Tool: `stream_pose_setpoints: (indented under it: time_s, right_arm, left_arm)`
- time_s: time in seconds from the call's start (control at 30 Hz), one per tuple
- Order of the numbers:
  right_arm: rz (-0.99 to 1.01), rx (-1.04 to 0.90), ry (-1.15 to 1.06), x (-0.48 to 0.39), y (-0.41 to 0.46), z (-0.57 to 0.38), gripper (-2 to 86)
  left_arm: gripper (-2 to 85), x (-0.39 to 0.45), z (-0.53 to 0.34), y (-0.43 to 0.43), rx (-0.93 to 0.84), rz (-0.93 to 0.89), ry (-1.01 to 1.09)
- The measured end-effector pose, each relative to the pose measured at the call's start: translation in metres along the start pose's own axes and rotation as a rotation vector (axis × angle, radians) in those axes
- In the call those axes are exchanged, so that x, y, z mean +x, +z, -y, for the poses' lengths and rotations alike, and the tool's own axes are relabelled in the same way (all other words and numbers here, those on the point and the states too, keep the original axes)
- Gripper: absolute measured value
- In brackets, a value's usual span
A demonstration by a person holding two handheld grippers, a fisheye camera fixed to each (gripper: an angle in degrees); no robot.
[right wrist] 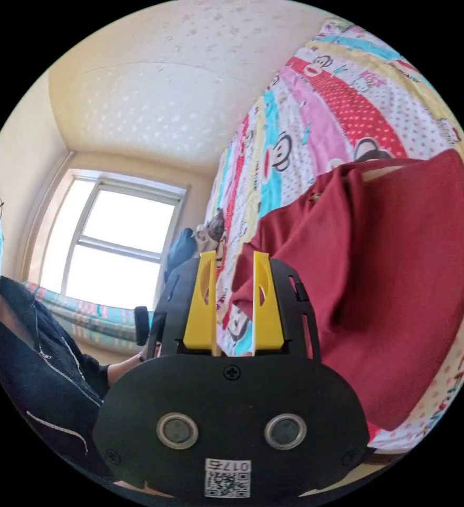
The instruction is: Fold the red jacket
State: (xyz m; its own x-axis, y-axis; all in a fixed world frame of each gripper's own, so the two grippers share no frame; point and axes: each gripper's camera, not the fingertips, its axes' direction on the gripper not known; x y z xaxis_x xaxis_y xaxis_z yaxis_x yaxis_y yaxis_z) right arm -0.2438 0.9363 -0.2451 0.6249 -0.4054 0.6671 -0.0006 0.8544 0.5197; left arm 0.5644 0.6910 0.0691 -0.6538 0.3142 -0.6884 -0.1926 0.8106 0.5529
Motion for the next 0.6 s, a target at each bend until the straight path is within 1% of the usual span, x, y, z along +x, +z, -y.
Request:
stream_pose_setpoints:
  time_s: [0.03, 0.07, 0.1, 0.13, 0.17, 0.23, 0.27, 0.33, 0.37, 0.43, 0.47, 0.53, 0.57, 0.6]
  right_arm:
    - [-0.130, 0.006, 0.028, 0.011, -0.007, 0.006, 12.5]
    - [-0.192, -0.006, 0.047, 0.016, -0.006, 0.009, 12.5]
    - [-0.296, -0.047, 0.082, 0.024, 0.001, 0.016, 12.4]
    - [-0.360, -0.076, 0.087, 0.028, 0.013, 0.021, 10.7]
    - [-0.368, -0.095, 0.086, 0.029, 0.020, 0.023, 9.8]
    - [-0.295, -0.201, 0.101, 0.033, 0.048, 0.030, 4.3]
    - [-0.284, -0.197, 0.110, 0.032, 0.050, 0.030, 3.9]
    - [-0.227, -0.069, 0.121, 0.016, 0.028, 0.015, 2.8]
    - [-0.191, -0.039, 0.112, 0.010, 0.020, 0.008, 2.6]
    - [-0.057, 0.053, 0.108, -0.012, -0.010, -0.040, 2.2]
    - [-0.044, 0.058, 0.125, -0.016, -0.015, -0.055, 2.1]
    - [-0.075, -0.019, 0.255, -0.024, -0.025, -0.117, 1.8]
    - [-0.088, -0.045, 0.282, -0.026, -0.027, -0.131, 1.7]
    - [-0.110, -0.097, 0.313, -0.031, -0.032, -0.155, 1.6]
  left_arm:
    - [12.0, 0.006, 0.024, 0.021, -0.022, -0.022, 0.090]
    - [12.4, 0.013, 0.050, 0.045, -0.036, -0.050, 0.164]
    - [12.4, 0.016, 0.063, 0.057, -0.038, -0.066, 0.195]
    - [12.3, 0.021, 0.091, 0.083, -0.041, -0.097, 0.243]
    - [12.2, 0.025, 0.121, 0.109, -0.040, -0.125, 0.274]
    - [11.6, 0.031, 0.165, 0.149, -0.039, -0.162, 0.307]
    - [11.3, 0.036, 0.196, 0.176, -0.074, -0.201, 0.304]
    - [10.5, 0.052, 0.240, 0.210, -0.142, -0.274, 0.364]
    - [10.1, 0.066, 0.262, 0.230, -0.173, -0.263, 0.424]
    - [10.6, 0.088, 0.287, 0.260, -0.221, -0.186, 0.514]
    - [11.4, 0.103, 0.299, 0.281, -0.255, -0.138, 0.580]
    - [12.9, 0.121, 0.308, 0.317, -0.311, -0.068, 0.679]
    - [13.6, 0.131, 0.311, 0.347, -0.371, -0.010, 0.775]
    - [14.0, 0.135, 0.312, 0.362, -0.408, 0.033, 0.825]
